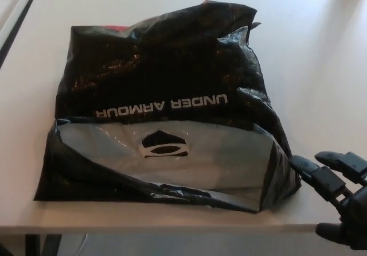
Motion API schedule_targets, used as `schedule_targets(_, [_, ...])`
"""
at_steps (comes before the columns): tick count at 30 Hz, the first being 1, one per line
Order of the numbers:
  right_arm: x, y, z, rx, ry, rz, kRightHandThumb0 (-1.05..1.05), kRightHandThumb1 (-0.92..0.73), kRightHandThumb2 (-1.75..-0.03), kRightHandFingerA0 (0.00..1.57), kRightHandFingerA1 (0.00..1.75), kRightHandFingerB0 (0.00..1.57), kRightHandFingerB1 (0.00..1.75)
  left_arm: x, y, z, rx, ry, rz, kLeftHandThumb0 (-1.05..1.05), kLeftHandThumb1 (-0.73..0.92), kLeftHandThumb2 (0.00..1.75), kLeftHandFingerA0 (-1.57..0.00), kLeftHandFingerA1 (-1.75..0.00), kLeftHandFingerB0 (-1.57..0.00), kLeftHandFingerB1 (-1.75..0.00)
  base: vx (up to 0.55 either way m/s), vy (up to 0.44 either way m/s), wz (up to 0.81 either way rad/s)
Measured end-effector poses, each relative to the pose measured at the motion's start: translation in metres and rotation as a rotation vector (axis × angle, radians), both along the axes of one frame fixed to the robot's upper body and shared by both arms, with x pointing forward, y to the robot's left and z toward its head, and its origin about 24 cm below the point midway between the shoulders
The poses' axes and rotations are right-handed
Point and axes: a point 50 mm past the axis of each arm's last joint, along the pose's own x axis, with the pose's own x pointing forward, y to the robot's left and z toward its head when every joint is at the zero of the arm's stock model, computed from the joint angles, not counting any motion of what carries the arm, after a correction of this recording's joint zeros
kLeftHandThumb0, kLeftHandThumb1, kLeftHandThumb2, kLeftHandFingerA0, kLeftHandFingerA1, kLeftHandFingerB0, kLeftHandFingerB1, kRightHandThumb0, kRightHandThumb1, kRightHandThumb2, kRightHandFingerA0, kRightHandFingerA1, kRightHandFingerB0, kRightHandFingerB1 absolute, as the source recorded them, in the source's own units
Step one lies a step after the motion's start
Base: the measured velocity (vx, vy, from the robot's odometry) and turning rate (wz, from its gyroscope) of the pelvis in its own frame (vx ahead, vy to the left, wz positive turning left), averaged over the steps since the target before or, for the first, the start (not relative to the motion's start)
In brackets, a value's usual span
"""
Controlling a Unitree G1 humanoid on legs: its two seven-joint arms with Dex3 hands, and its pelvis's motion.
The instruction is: A plastic bag is kept infront of the robot in the middle of the desk and the robot uses both its hands to grab it from the top and lifts it up and then releases it.
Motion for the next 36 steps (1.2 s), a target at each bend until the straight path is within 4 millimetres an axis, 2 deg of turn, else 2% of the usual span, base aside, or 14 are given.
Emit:
schedule_targets(14, [0.034,0.003,0.036,0.011,-0.07,0.0,-0.62,-0.43,-0.71,0.26,0.46,0.07,0.38,-0.002,0.006,-0.001,-0.015,0.037,0.026,-0.46,0.43,0.53,-0.48,-0.35,-0.18,-0.32,0.0,0.0,0.0])
schedule_targets(16, [0.039,0.001,0.042,0.018,-0.081,-0.011,-0.58,-0.41,-0.69,0.33,0.48,0.09,0.38,-0.005,0.007,-0.002,-0.017,0.047,0.035,-0.46,0.42,0.53,-0.48,-0.35,-0.19,-0.31,0.0,0.0,0.0])
schedule_targets(17, [0.042,0.0,0.044,0.023,-0.082,-0.014,-0.35,-0.29,-0.82,0.49,0.65,0.01,0.44,-0.007,0.008,-0.003,-0.018,0.054,0.041,-0.45,0.42,0.53,-0.49,-0.36,-0.19,-0.31,0.0,0.0,0.0])
schedule_targets(18, [0.043,0.0,0.046,0.029,-0.082,-0.016,-0.54,-0.46,-0.54,0.72,0.76,0.13,0.3,-0.008,0.009,-0.004,-0.019,0.061,0.046,-0.44,0.41,0.53,-0.49,-0.35,-0.19,-0.31,0.0,0.0,0.0])
schedule_targets(19, [0.046,-0.001,0.049,0.036,-0.081,-0.019,-0.54,-0.46,-0.54,0.72,0.76,0.13,0.3,-0.011,0.01,-0.005,-0.02,0.068,0.053,-0.44,0.41,0.53,-0.49,-0.35,-0.19,-0.31,0.0,0.0,0.0])
schedule_targets(20, [0.048,-0.001,0.05,0.045,-0.078,-0.022,-0.55,-0.51,-0.55,0.26,0.42,0.03,0.2,-0.012,0.011,-0.006,-0.02,0.072,0.057,-0.44,0.41,0.53,-0.49,-0.36,-0.19,-0.32,0.0,0.0,0.0])
schedule_targets(21, [0.051,-0.002,0.053,0.058,-0.072,-0.027,-0.73,-0.46,-0.77,0.29,0.51,0.0,0.07,-0.013,0.011,-0.006,-0.02,0.077,0.059,-0.44,0.41,0.53,-0.5,-0.36,-0.2,-0.32,0.0,0.0,0.0])
schedule_targets(24, [0.056,0.0,0.057,0.086,-0.05,-0.036,-0.79,-0.46,-0.81,0.44,0.55,0.0,0.06,-0.014,0.011,-0.006,-0.021,0.078,0.06,-0.46,0.41,0.53,-0.49,-0.36,-0.19,-0.31,0.0,0.0,0.0])
schedule_targets(25, [0.057,0.0,0.059,0.099,-0.044,-0.038,-0.81,-0.57,-0.58,0.55,0.48,0.0,0.0,-0.014,0.011,-0.006,-0.021,0.078,0.06,-0.59,0.39,0.67,-0.46,-0.45,-0.15,-0.38,0.0,0.0,0.0])
schedule_targets(26, [0.059,0.001,0.06,0.108,-0.038,-0.039,-0.95,-0.5,-0.88,0.59,0.58,0.0,0.0,-0.014,0.011,-0.006,-0.02,0.078,0.06,-0.55,0.38,0.68,-0.43,-0.45,-0.14,-0.39,0.0,0.0,0.0])
schedule_targets(27, [0.061,0.002,0.061,0.126,-0.027,-0.042,-0.95,-0.5,-0.88,0.59,0.58,0.0,0.0,-0.014,0.011,-0.006,-0.02,0.077,0.059,-0.55,0.38,0.68,-0.43,-0.45,-0.14,-0.39,0.0,0.0,0.0])
schedule_targets(28, [0.062,0.002,0.061,0.136,-0.02,-0.045,-0.91,-0.58,-0.58,0.69,0.48,0.0,0.0,-0.013,0.011,-0.006,-0.02,0.076,0.058,-0.49,0.45,0.54,-0.48,-0.36,-0.18,-0.31,0.0,0.0,0.0])
schedule_targets(30, [0.065,0.002,0.062,0.159,0.005,-0.057,-0.86,-0.42,-0.79,0.6,0.55,0.0,0.0,-0.013,0.01,-0.006,-0.02,0.073,0.056,-0.51,0.45,0.54,-0.49,-0.36,-0.18,-0.32,0.0,0.0,0.0])
schedule_targets(36, [0.071,0.004,0.064,0.211,0.082,-0.065,-0.92,-0.47,-0.86,0.57,0.57,0.0,0.0,-0.011,0.009,-0.004,-0.019,0.062,0.044,-0.47,0.42,0.53,-0.51,-0.36,-0.17,-0.32,0.0,0.0,0.0])
